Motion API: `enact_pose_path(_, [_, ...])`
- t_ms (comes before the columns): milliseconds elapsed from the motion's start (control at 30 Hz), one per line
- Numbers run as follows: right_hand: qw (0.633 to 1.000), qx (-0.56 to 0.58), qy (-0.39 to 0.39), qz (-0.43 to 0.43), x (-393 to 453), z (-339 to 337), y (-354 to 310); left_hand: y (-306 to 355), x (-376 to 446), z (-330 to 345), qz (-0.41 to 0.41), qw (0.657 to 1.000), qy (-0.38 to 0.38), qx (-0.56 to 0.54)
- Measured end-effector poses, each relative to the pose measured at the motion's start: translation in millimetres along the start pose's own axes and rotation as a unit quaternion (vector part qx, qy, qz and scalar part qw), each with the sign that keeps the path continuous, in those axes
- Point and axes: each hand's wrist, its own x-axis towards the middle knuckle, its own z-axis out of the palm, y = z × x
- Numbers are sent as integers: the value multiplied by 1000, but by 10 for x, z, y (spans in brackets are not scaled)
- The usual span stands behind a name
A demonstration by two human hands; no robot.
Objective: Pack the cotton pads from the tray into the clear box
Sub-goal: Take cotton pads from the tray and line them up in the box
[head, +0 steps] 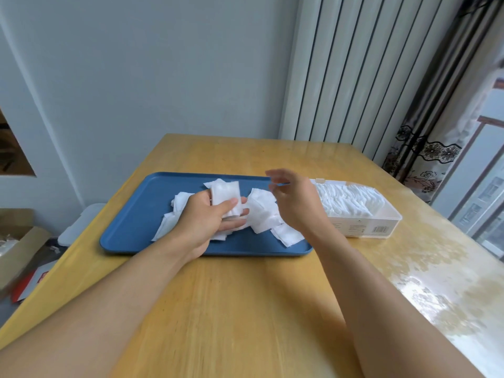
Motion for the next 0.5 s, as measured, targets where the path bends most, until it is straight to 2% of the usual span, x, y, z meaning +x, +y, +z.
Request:
enact_pose_path(67, [995, -92, -38, -3, 20, -46, 68, 17, 37, -49, 1, 1000, 26, -12])
enact_pose_path(133, [979, -170, -112, -5, -3, -23, 107, 38, 60, -82, 5, 998, 49, -29])
enact_pose_path(200, [966, -206, -155, -1, -32, 67, 133, 55, 70, -84, 6, 997, 62, -39])
enact_pose_path(300, [971, -191, -139, 22, -10, 202, 179, 45, 77, -88, 0, 997, 73, -38])
enact_pose_path(433, [961, -245, -122, 34, 43, 281, 236, 0, 90, -97, -13, 997, 76, -19])
enact_pose_path(500, [972, -206, -106, 40, 54, 310, 258, -2, 90, -94, -15, 997, 76, -20])
